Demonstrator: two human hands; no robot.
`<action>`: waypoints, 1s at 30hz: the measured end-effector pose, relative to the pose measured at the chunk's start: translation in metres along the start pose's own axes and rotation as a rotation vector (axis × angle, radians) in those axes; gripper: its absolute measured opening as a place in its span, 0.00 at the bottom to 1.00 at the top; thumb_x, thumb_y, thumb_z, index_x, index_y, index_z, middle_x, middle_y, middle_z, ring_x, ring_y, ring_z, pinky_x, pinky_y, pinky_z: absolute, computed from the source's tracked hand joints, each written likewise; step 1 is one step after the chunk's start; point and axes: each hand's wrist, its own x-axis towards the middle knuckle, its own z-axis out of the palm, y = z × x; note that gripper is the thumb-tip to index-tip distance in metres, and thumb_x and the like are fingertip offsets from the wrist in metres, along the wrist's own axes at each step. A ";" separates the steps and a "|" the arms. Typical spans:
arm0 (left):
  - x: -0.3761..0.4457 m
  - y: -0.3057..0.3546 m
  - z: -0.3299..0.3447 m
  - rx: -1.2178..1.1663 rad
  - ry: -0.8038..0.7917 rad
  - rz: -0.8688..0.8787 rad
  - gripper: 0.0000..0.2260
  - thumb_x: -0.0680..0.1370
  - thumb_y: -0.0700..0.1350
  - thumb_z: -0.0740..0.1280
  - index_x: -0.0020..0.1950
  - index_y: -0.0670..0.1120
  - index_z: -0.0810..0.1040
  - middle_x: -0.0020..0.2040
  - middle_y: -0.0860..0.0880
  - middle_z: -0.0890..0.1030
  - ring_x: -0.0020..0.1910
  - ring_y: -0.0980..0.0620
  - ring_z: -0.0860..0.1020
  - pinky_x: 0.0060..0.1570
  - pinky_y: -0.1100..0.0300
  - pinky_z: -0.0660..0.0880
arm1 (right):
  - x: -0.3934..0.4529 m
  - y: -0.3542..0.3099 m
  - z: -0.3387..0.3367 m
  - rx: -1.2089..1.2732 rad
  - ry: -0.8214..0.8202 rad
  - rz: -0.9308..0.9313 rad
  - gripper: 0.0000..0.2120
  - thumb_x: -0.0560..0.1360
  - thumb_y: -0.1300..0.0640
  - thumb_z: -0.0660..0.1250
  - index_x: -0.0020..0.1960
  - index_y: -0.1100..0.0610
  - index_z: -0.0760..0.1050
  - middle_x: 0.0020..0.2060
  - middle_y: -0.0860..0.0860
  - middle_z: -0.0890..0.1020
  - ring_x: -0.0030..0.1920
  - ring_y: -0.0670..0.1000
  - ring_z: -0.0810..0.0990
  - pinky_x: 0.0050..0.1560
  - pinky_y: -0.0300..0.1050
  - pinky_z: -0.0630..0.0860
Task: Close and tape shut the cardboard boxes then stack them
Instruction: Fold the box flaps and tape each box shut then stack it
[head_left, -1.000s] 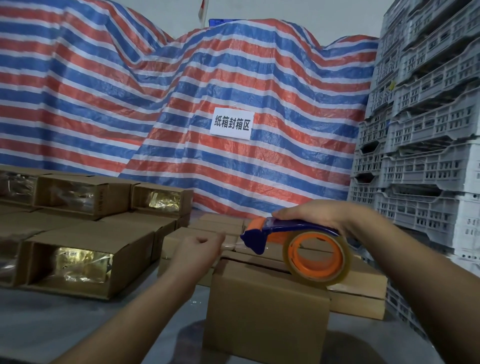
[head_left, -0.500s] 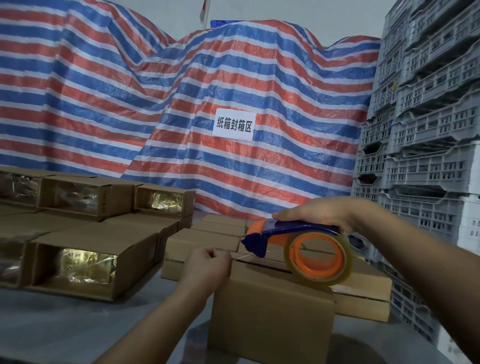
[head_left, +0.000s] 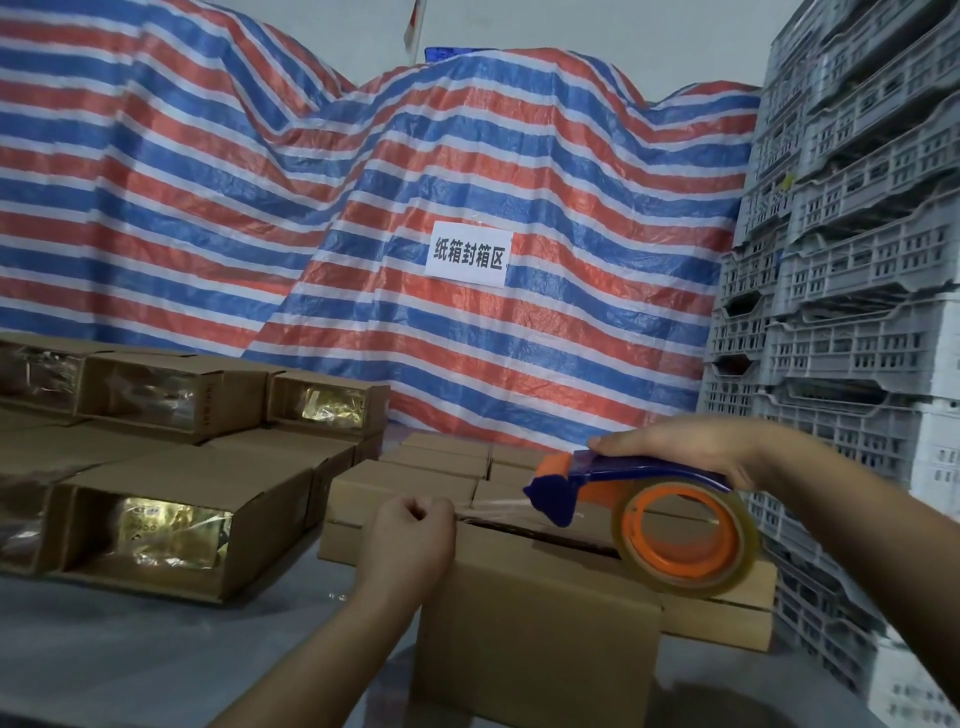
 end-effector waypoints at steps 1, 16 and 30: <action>0.000 0.000 0.000 -0.005 0.008 0.007 0.13 0.78 0.48 0.63 0.44 0.38 0.78 0.34 0.46 0.74 0.34 0.50 0.72 0.35 0.57 0.68 | 0.002 -0.002 0.000 -0.043 0.005 0.001 0.29 0.71 0.38 0.69 0.61 0.60 0.77 0.37 0.52 0.84 0.32 0.47 0.82 0.35 0.38 0.78; 0.000 -0.010 -0.005 -0.251 -0.111 -0.137 0.08 0.79 0.47 0.64 0.45 0.42 0.76 0.39 0.42 0.74 0.40 0.46 0.73 0.40 0.53 0.71 | 0.015 -0.025 0.016 -0.230 -0.016 0.082 0.19 0.81 0.41 0.63 0.61 0.55 0.77 0.35 0.49 0.83 0.31 0.45 0.80 0.37 0.37 0.77; -0.004 -0.018 -0.003 -0.364 -0.170 -0.302 0.06 0.78 0.44 0.67 0.43 0.42 0.77 0.41 0.40 0.77 0.41 0.44 0.75 0.42 0.53 0.72 | 0.021 -0.037 0.026 -0.414 -0.033 0.075 0.16 0.83 0.44 0.60 0.65 0.51 0.75 0.37 0.46 0.84 0.37 0.43 0.82 0.42 0.36 0.79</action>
